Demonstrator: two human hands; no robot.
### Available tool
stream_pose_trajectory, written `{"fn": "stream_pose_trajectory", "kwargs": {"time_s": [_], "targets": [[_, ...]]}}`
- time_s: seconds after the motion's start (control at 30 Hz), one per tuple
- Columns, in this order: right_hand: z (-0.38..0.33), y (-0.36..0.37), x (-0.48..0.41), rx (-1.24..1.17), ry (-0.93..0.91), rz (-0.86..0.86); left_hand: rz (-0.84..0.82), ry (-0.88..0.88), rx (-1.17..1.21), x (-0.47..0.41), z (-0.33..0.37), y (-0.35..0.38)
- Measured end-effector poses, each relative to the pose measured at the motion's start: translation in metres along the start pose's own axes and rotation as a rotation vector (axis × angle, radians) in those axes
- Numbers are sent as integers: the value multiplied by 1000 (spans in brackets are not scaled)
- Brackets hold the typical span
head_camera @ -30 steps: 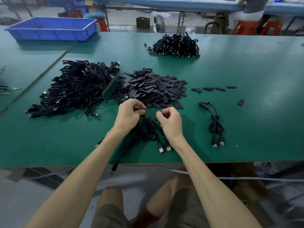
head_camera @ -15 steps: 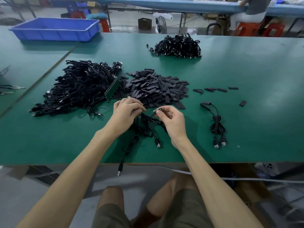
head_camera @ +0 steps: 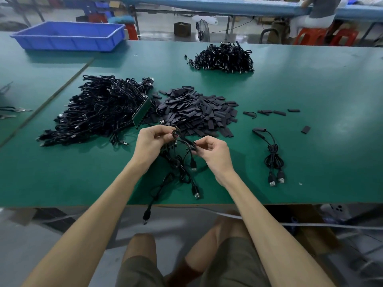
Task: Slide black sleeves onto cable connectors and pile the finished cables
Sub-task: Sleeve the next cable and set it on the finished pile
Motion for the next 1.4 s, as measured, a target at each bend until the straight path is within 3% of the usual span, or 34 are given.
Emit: {"fn": "stream_pose_trajectory", "kwargs": {"time_s": [0.1, 0.27, 0.4, 0.5, 0.7, 0.9, 1.2, 1.4], "targets": [[1, 2, -1, 64, 10, -3, 53, 25, -22, -3, 0, -6], [2, -5, -1, -69, 5, 96, 201, 76, -378, -6, -7, -27], [5, -10, -2, -192, 7, 147, 107, 184, -712, -6, -9, -29], [5, -13, -2, -208, -3, 177, 78, 171, -824, -6, -9, -27], [3, -16, -2, -127, -38, 208, 34, 321, -735, -1, 25, 7], [6, -16, 0, -74, -20, 212, -243, 164, -302, -1, 32, 67], [2, -10, -1, 51, -47, 169, -25, 117, -181, -12, 17, 55], [-1, -5, -3, 192, -97, 189, -35, 118, -166, -21, 15, 57]]}}
Point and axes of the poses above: each hand's wrist, its own x-axis away from the middle knuckle, its own y-axis out of the palm, z = x × y, the point moved 7 cm from there along -x, towards the middle knuckle, and after that the axes turned 3 degrees about x, right-handed, at the moved point
